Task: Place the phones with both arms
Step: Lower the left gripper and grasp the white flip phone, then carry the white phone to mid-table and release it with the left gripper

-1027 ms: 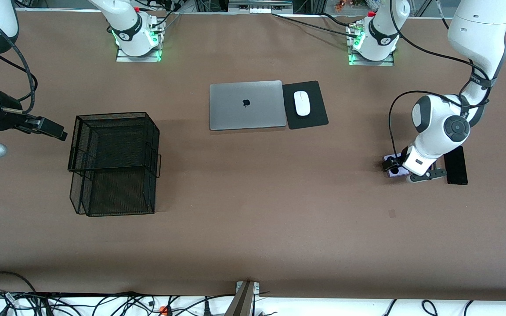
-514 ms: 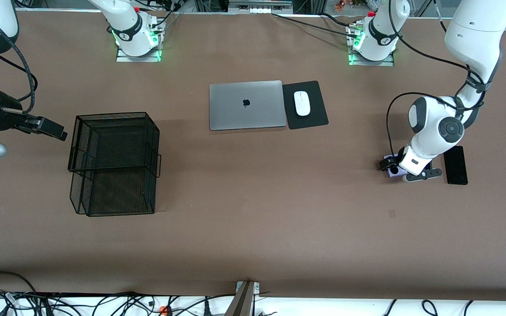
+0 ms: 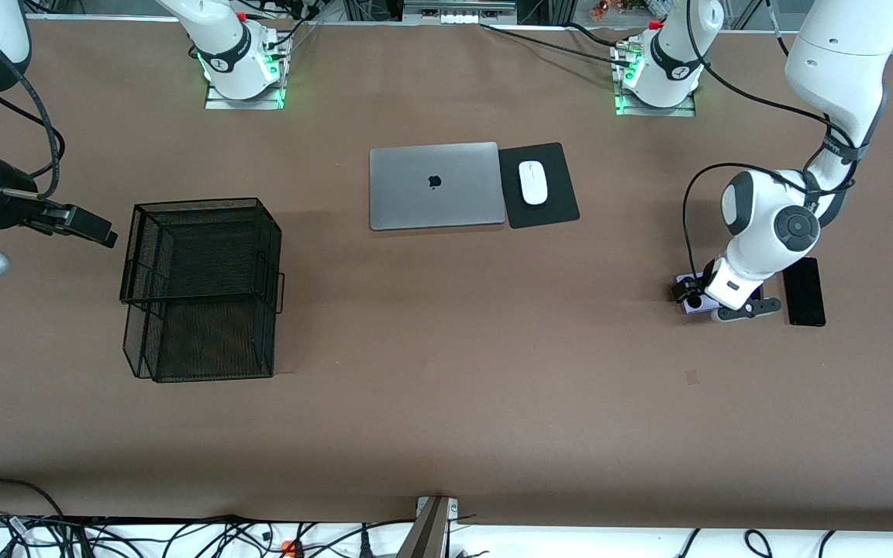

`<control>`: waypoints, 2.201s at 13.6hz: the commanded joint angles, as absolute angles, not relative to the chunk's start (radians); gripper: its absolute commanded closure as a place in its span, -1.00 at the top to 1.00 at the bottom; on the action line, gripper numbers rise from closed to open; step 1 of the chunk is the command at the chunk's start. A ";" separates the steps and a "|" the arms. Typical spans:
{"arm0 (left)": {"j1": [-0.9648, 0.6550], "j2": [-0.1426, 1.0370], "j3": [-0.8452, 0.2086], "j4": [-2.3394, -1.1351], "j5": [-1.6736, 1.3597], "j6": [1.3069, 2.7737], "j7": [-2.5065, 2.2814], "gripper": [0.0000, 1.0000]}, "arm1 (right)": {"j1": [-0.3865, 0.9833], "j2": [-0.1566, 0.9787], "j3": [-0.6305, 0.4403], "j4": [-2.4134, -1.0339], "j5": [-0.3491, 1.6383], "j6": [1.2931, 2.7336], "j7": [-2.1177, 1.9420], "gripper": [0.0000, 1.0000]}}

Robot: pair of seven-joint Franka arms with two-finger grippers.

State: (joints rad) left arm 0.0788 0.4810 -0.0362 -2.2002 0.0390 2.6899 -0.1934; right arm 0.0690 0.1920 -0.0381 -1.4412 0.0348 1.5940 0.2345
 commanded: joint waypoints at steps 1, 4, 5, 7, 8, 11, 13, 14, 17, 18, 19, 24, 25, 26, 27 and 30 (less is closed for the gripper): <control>0.080 0.508 -0.032 -2.186 0.063 2.703 -0.213 -1.00 | 0.067 0.175 -0.038 -1.450 0.048 1.583 0.238 1.00; 0.068 0.499 -0.034 -2.077 0.064 2.524 -0.221 -1.00 | 0.066 0.175 -0.038 -1.450 0.048 1.583 0.238 1.00; 0.055 0.497 -0.035 -2.027 0.063 2.435 -0.224 -1.00 | 0.066 0.175 -0.038 -1.450 0.048 1.583 0.238 1.00; -0.003 0.500 -0.035 -1.909 0.063 2.270 -0.265 -1.00 | 0.066 0.175 -0.038 -1.450 0.048 1.583 0.238 1.00; -0.043 0.500 -0.035 -1.866 0.063 2.216 -0.299 -1.00 | 0.066 0.175 -0.038 -1.450 0.048 1.582 0.238 1.00; -0.168 0.517 -0.035 -1.795 0.063 2.168 -0.344 -1.00 | 0.066 0.175 -0.038 -1.450 0.048 1.583 0.238 1.00; -0.265 0.538 -0.035 -1.763 0.048 2.169 -0.354 -1.00 | 0.066 0.175 -0.040 -1.450 0.048 1.583 0.238 1.00; -0.305 0.549 -0.035 -1.746 0.045 2.169 -0.376 -1.00 | 0.066 0.175 -0.040 -1.448 0.046 1.583 0.239 1.00; -0.438 0.627 -0.035 -1.636 0.022 2.169 -0.489 -1.00 | 0.066 0.176 -0.040 -1.448 0.041 1.583 0.238 1.00; -0.492 0.673 -0.035 -1.570 0.012 2.169 -0.530 -1.00 | 0.066 0.176 -0.040 -1.447 0.035 1.583 0.239 1.00; -0.527 0.724 -0.035 -1.507 0.012 2.169 -0.563 -1.00 | 0.066 0.176 -0.040 -1.448 0.032 1.585 0.239 1.00; -0.649 0.876 -0.035 -1.314 -0.012 2.183 -0.624 -1.00 | 0.069 0.178 -0.037 -1.447 0.002 1.595 0.252 1.00; -0.664 0.912 -0.035 -1.263 -0.029 2.183 -0.626 -1.00 | 0.069 0.179 -0.038 -1.447 -0.006 1.597 0.252 1.00; -0.675 0.952 -0.035 -1.206 -0.032 2.186 -0.632 -1.00 | 0.068 0.183 -0.040 -1.447 -0.021 1.597 0.252 1.00; -0.683 0.989 -0.035 -1.150 -0.032 2.195 -0.655 -1.00 | 0.067 0.186 -0.041 -1.447 -0.021 1.598 0.252 1.00; -0.701 1.095 -0.034 -1.039 -0.031 2.273 -0.741 -1.00 | 0.066 0.196 -0.041 -1.447 -0.020 1.611 0.252 1.00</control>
